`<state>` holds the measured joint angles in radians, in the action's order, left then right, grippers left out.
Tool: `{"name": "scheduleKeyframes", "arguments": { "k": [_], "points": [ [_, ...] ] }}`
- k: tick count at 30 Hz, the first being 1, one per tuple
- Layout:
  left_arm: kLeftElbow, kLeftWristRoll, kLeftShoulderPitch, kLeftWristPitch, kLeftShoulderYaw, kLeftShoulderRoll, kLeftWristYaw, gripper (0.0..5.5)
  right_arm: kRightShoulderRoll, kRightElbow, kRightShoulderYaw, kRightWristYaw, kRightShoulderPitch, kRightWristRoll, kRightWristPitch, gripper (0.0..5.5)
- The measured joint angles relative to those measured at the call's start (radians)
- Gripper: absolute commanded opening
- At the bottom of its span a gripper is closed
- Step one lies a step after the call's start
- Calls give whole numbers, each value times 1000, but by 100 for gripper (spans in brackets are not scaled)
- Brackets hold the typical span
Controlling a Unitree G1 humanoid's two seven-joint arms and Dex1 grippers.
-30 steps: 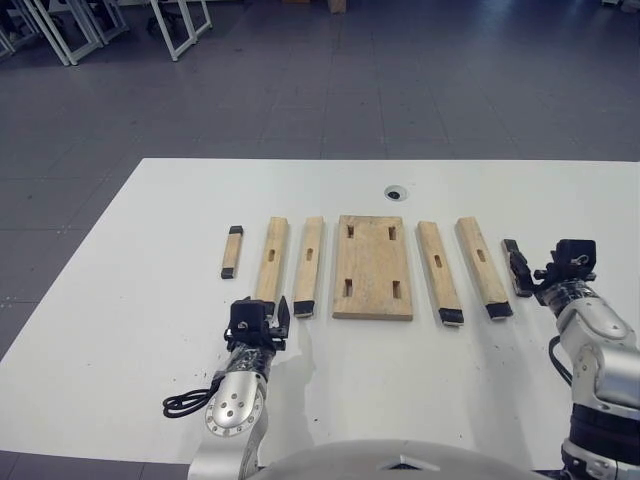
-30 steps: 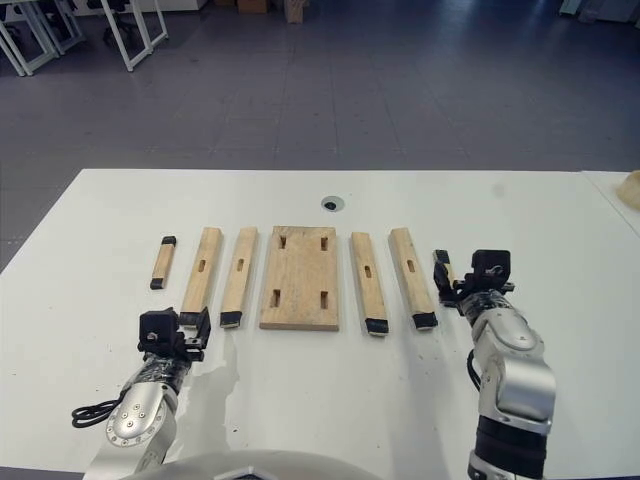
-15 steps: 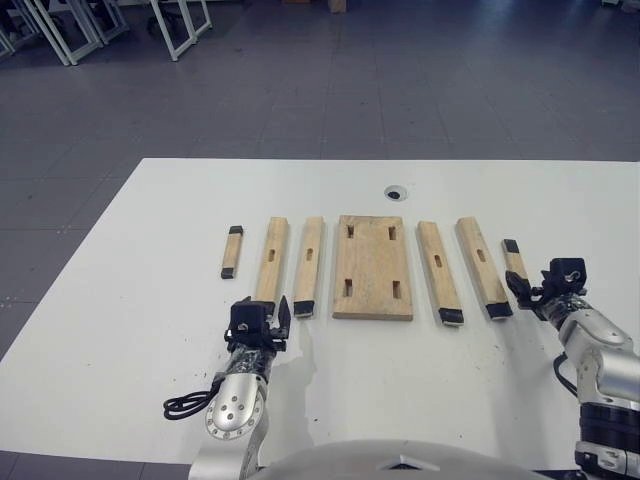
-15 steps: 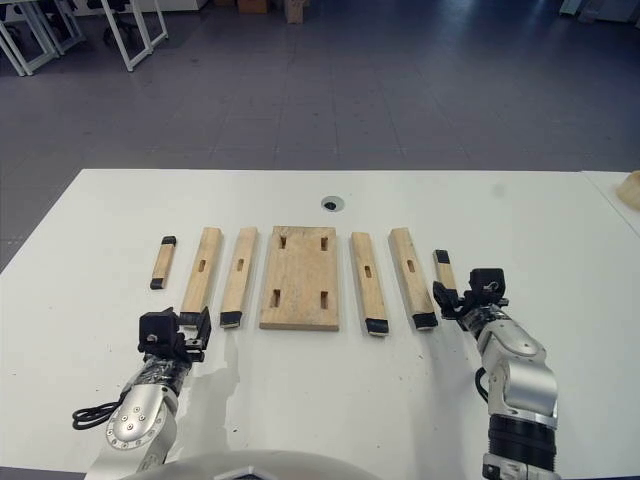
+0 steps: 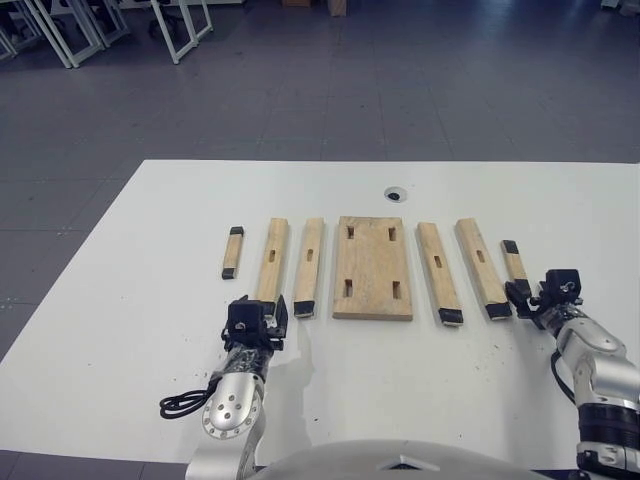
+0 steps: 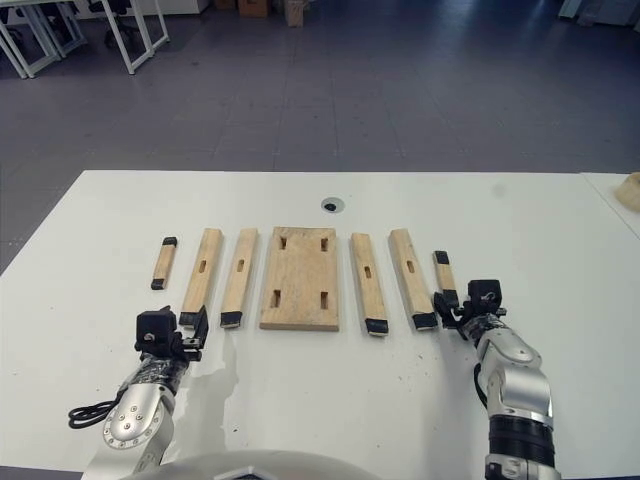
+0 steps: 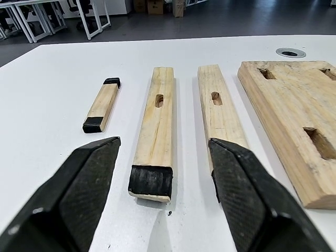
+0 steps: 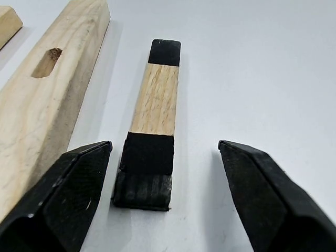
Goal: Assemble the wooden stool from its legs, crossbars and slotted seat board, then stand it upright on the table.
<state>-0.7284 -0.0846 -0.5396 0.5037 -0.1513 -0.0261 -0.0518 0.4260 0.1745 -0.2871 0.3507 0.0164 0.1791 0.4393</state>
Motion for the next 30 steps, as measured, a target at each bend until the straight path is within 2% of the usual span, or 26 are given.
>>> {"name": "scheduleKeyframes", "arguments": {
  "k": [13,20,22,24,26,30],
  "points": [
    [14,4,22,0,8,3,0,311,14,18,23,11,22,43,34,134],
    [16,41,24,7,29,19,7,311,19,65,-16,-22,38,61,21,128],
    [21,104,49,42,57,-4,75,311,19,60,-31,-67,46,56,5,128],
    [35,204,165,130,111,-44,161,311,22,33,-41,-110,59,28,0,128],
    [60,346,364,252,208,-95,246,311,22,-44,-35,-126,124,21,-11,128],
    [220,727,763,515,421,-149,375,311,-61,-275,118,-90,167,36,-18,128]
  ]
}}
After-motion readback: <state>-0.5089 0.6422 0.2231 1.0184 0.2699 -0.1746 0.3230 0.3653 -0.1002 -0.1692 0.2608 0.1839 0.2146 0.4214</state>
